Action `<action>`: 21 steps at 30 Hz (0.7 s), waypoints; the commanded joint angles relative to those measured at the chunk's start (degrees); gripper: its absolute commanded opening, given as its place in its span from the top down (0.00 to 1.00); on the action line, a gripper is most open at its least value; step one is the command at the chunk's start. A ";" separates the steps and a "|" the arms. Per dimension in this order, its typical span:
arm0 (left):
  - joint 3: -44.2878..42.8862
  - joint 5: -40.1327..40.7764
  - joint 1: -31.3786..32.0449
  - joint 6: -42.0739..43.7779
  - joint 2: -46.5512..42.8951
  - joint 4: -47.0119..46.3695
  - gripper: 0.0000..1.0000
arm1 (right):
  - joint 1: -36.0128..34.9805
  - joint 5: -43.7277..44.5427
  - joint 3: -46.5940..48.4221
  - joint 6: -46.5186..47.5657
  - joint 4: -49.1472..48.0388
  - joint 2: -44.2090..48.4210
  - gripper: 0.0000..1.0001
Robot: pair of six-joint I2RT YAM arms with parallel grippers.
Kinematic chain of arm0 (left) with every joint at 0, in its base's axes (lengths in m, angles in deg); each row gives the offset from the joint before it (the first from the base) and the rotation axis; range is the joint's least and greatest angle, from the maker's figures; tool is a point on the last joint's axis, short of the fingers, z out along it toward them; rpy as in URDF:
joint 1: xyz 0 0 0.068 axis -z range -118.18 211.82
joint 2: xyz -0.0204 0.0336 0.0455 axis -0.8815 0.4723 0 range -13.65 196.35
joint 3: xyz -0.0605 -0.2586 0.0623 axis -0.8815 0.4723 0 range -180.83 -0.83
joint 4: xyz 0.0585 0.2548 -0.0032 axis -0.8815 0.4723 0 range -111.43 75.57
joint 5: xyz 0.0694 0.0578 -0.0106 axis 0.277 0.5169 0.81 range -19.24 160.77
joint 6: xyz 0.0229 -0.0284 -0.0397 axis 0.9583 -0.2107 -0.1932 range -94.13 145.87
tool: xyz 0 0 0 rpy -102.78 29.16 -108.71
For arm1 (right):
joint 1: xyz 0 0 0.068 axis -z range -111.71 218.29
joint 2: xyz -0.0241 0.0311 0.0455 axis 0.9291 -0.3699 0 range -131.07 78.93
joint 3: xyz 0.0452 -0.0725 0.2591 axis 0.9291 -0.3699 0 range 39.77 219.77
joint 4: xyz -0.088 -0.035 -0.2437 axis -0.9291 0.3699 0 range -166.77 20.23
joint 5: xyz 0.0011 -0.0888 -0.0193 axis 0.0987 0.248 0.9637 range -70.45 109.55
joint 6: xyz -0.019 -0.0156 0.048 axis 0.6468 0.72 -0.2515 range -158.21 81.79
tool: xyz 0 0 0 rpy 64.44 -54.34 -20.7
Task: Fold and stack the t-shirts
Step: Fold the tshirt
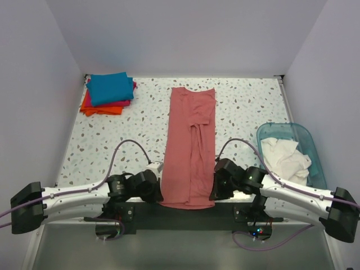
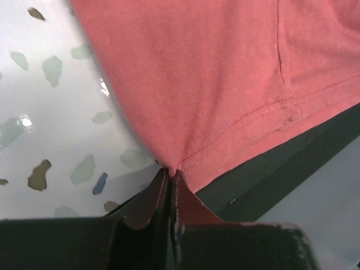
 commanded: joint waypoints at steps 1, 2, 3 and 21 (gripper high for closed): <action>-2.78 -1.63 2.57 -1.75 -1.85 4.42 1.00 | -3.44 1.79 2.76 5.10 7.80 0.86 1.00; -3.13 -1.46 2.93 -1.66 -1.76 4.42 1.00 | -3.89 3.10 3.55 5.53 9.03 0.68 1.00; -4.70 0.46 2.93 -1.32 -1.50 4.86 1.00 | -3.80 4.51 4.34 6.76 9.65 0.51 1.00; -23.08 7.78 -20.79 13.36 18.60 -14.54 1.00 | 13.93 25.53 27.28 24.95 -0.97 -22.06 1.00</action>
